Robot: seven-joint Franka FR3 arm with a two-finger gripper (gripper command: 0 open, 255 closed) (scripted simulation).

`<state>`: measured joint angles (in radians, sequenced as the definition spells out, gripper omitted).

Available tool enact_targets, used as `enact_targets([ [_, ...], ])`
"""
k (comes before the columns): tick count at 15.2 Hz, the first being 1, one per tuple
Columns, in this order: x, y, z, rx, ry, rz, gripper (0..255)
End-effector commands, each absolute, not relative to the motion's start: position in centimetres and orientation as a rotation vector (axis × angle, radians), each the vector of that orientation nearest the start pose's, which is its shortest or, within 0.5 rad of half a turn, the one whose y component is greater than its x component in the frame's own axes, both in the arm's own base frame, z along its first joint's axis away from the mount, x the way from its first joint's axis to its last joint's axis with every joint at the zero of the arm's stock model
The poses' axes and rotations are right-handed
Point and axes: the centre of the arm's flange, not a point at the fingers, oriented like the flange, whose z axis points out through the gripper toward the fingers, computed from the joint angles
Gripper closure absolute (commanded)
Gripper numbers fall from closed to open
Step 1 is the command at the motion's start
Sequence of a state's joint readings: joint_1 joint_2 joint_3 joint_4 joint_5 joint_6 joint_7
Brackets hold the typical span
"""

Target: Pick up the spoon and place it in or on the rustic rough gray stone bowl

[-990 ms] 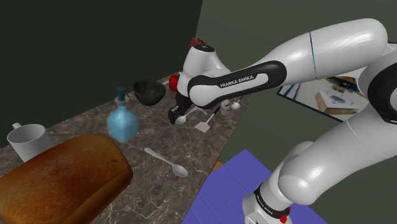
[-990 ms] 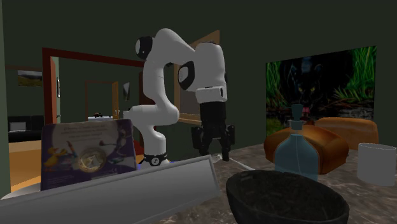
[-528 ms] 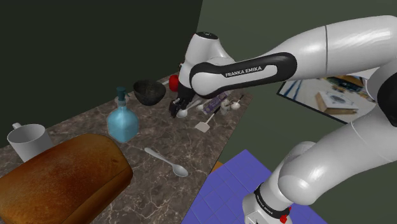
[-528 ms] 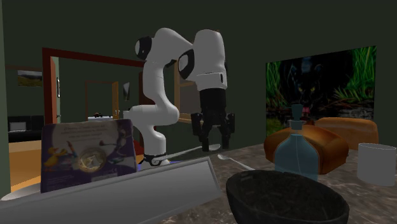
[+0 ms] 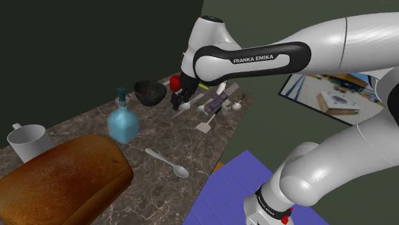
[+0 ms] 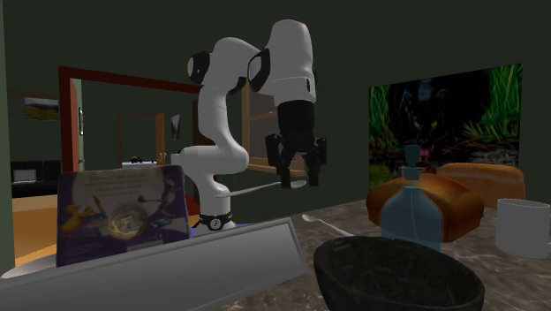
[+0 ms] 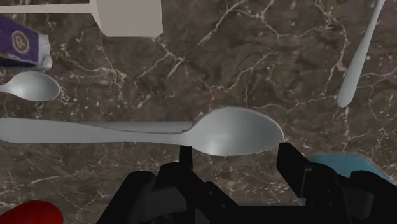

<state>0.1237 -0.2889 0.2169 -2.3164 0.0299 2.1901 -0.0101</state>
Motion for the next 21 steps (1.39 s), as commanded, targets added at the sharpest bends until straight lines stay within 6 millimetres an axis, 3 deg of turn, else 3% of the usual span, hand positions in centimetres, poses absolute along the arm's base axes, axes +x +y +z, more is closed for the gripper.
enact_targets([
  [1, 44.6, 16.3, 48.0, -3.099, -0.518, -0.252, 255],
  [6, 44.6, 16.3, 50.4, -3.099, -0.518, -0.252, 255],
  [21, 63.0, 23.7, 51.2, -3.099, -0.518, -0.252, 255],
])
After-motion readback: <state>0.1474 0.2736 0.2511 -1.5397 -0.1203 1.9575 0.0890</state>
